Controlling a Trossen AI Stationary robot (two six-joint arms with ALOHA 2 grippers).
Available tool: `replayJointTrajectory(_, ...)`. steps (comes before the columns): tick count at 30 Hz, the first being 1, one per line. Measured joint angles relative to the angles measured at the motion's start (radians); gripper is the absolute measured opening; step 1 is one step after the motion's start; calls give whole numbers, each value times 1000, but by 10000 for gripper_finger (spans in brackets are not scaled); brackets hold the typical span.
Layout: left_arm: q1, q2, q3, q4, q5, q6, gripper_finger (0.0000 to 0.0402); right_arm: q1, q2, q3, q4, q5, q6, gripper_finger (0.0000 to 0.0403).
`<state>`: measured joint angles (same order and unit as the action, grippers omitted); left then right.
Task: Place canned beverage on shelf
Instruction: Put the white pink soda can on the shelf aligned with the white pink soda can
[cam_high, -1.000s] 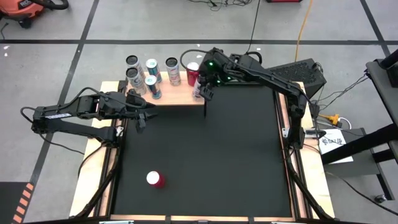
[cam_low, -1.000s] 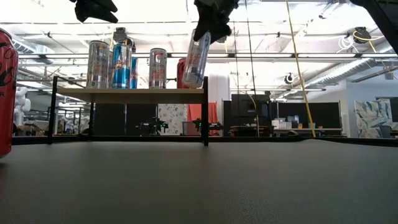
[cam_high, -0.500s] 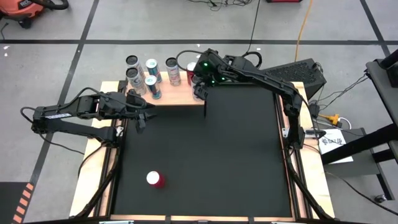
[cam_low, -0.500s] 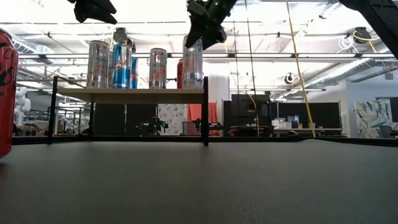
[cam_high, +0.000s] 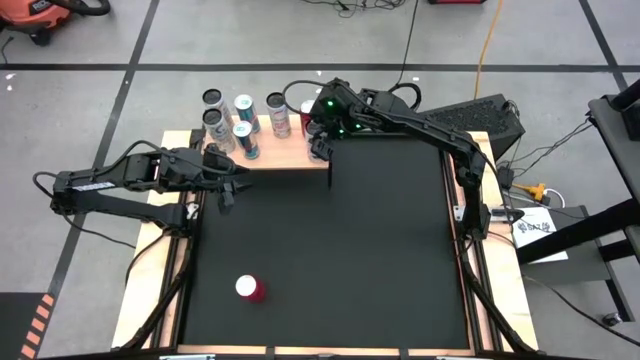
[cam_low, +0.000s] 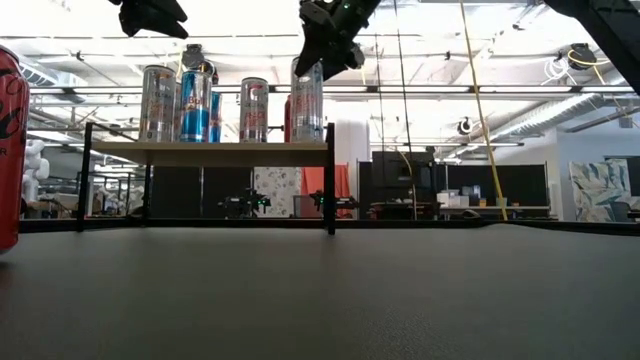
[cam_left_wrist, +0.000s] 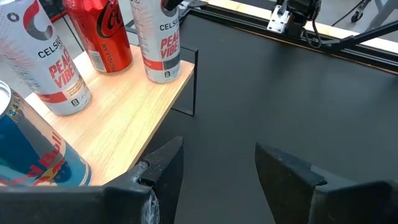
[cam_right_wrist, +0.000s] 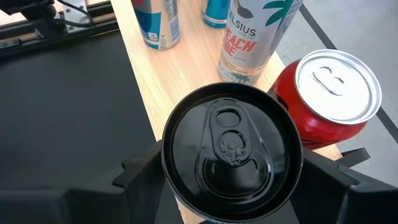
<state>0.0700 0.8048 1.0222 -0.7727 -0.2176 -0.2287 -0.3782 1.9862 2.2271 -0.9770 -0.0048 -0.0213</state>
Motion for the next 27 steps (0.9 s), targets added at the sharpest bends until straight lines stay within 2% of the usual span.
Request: replayJointTrajectory(27, 0, 0, 0, 0, 0, 0, 201, 1, 1, -1, 20, 0, 11, 268)
